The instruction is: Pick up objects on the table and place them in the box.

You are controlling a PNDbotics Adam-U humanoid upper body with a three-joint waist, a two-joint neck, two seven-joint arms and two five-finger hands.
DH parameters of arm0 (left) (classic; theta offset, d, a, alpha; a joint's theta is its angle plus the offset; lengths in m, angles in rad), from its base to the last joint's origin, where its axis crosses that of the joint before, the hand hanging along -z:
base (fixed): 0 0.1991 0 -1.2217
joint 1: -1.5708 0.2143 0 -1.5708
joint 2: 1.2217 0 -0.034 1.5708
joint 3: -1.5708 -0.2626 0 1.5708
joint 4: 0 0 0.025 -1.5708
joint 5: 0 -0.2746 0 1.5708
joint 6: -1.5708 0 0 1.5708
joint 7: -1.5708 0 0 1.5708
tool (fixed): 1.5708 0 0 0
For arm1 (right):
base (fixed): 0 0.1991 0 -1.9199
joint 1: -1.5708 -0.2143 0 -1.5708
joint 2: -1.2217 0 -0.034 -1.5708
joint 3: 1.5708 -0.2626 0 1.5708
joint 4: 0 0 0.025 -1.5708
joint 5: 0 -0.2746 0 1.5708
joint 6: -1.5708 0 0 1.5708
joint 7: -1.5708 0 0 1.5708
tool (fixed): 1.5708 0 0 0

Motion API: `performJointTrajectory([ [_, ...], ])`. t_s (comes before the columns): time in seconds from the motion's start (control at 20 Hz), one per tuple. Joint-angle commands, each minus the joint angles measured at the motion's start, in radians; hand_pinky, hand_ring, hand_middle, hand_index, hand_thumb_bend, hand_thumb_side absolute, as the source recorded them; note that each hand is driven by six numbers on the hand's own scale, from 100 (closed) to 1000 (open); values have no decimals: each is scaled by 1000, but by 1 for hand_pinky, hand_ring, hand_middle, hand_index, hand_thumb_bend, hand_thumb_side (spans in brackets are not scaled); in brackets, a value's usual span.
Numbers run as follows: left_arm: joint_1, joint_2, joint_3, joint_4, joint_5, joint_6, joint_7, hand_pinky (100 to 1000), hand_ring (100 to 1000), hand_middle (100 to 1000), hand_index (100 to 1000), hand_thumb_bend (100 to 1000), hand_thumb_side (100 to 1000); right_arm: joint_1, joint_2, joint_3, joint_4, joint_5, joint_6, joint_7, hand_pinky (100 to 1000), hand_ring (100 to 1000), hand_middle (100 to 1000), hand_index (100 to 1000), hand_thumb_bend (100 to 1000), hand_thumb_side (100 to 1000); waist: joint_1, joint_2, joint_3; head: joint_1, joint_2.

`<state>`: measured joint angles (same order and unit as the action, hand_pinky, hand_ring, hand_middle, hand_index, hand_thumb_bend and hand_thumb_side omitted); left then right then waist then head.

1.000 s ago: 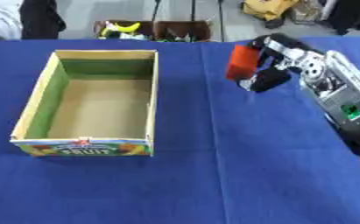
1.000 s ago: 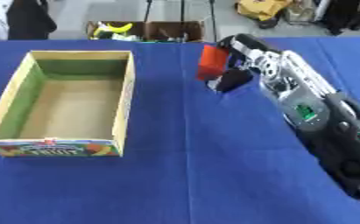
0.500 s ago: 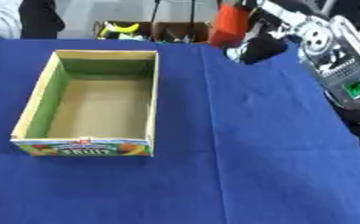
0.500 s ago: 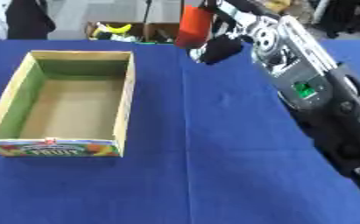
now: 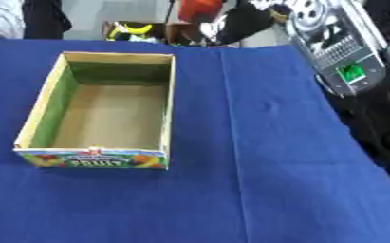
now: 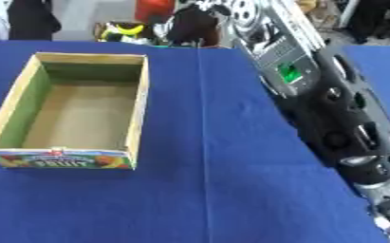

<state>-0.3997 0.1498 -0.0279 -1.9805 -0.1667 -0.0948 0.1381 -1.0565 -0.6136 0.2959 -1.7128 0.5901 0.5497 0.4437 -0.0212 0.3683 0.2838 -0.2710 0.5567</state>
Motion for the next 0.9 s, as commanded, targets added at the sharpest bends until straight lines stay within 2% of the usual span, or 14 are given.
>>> performJointTrajectory([
  [0.05, -19, 9, -15, -20, 13, 0, -19, 608, 692, 695, 888, 100, 1000, -40, 31, 6, 15, 33, -8, 6, 575, 699, 379, 397, 100, 176, 3, -11, 14, -19, -19],
  [0.3, -30, -2, -35, -20, 25, 11, -65, 606, 690, 691, 885, 100, 1000, -83, 112, 34, 82, 86, -15, 10, 573, 697, 377, 389, 100, 149, -1, 5, 49, -49, -31],
  [0.35, -33, -3, -37, -20, 27, 12, -70, 606, 690, 691, 884, 100, 1000, -88, 124, 40, 91, 96, -20, 10, 577, 697, 379, 390, 100, 180, -2, 8, 53, -53, -33],
  [0.45, -37, -6, -41, -20, 27, 14, -85, 605, 687, 685, 878, 100, 1000, -92, 145, 53, 109, 121, -34, 8, 582, 698, 378, 389, 100, 164, -5, 13, 60, -59, -39],
  [0.5, -39, -7, -42, -20, 26, 15, -93, 604, 687, 684, 877, 100, 1000, -91, 154, 59, 119, 133, -43, 8, 582, 698, 378, 389, 100, 192, -7, 15, 63, -61, -41],
  [0.9, -45, -14, -40, -20, 16, 22, -126, 593, 677, 670, 853, 100, 1000, -79, 201, 86, 193, 187, -72, 9, 580, 697, 375, 385, 100, 182, -20, 23, 79, -62, -49],
])
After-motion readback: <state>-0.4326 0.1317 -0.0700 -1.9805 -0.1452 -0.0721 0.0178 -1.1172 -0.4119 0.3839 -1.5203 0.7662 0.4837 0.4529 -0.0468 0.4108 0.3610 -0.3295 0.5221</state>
